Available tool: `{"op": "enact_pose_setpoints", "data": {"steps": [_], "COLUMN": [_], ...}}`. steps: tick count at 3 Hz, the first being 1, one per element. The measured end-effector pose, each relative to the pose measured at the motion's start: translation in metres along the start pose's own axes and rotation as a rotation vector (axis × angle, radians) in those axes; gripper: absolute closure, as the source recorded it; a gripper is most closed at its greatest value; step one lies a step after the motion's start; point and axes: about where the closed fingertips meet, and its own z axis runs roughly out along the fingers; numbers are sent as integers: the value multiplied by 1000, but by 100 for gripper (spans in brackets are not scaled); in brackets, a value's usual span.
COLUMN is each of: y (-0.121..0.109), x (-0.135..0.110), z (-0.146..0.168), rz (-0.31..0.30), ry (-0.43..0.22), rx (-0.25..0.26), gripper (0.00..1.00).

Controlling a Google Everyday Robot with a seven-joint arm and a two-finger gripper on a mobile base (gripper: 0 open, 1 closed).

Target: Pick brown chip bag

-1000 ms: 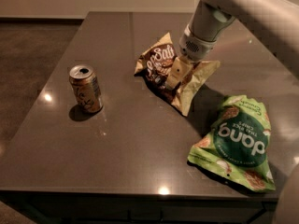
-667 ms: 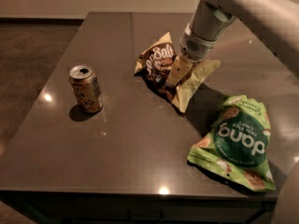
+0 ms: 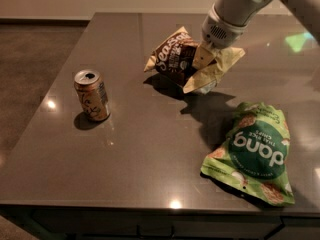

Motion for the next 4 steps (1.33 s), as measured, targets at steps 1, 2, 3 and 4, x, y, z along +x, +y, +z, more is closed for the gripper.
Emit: {"op": "enact_pose_setpoints", "data": {"steps": [1,2,3,4], "y": [-4,-11,-15,-15], "x": [-4,-8,-20,-21], "z": [-28,-60,-104,-105], "rz": [-20,-43,-98,-99], "ry": [-29,-50,-85,-87], "rx": [38,80,125,126], "gripper": [100,100,100,100]}}
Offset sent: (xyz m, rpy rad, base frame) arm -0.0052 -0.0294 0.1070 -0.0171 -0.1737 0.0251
